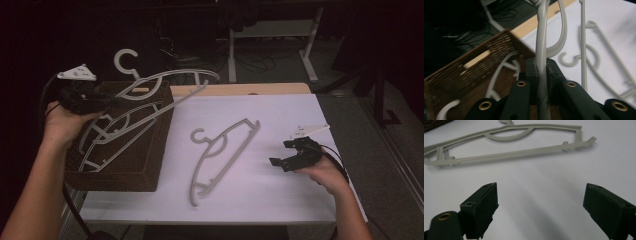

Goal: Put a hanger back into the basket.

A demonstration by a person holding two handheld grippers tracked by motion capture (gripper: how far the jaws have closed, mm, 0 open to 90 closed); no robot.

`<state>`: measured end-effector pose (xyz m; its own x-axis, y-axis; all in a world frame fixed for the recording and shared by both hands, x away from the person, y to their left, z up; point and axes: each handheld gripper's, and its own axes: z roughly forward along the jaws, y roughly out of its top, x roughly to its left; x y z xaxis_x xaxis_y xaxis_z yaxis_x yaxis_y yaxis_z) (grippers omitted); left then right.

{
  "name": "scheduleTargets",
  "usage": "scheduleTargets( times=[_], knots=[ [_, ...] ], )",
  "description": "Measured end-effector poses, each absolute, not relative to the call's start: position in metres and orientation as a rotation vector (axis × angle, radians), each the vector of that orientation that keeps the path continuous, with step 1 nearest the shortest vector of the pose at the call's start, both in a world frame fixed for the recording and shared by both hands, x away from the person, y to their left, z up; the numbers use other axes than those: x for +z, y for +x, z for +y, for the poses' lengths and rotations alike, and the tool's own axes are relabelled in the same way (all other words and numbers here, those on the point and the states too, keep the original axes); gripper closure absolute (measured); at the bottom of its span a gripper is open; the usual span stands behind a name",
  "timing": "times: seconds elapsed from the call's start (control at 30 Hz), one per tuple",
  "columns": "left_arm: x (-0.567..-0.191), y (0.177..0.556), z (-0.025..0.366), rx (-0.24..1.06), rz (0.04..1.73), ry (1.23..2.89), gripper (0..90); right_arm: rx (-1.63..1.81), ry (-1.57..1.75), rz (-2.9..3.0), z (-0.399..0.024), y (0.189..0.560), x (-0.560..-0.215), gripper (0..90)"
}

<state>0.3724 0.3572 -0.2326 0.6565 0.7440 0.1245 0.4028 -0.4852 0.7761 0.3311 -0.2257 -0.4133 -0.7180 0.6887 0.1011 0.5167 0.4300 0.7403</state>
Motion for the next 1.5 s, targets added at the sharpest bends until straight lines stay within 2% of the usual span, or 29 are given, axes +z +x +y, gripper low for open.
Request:
scheduleTargets(
  times=[0.27, 0.7, 1.17, 1.5],
  knots=[
    [-0.242, 0.369, 0.405, 0.639, 0.998, 2.088, 82.1, 1.13, 1.07, 2.459, -0.223, 0.333, -0.416, 2.7],
    [-0.27, 0.377, 0.441, 0.708, 1.127, 2.103, 82.0, 1.105, 1.063, 2.473, -0.22, 0.333, -0.417, 2.3],
    [-0.295, 0.388, 0.454, 0.731, 1.235, 2.15, 82.1, 1.101, 1.055, 2.474, -0.22, 0.333, -0.417, 2.3],
    [-0.323, 0.402, 0.437, 0.684, 1.272, 2.198, 82.0, 1.094, 1.048, 2.483, -0.217, 0.333, -0.418, 2.3]
  ],
)
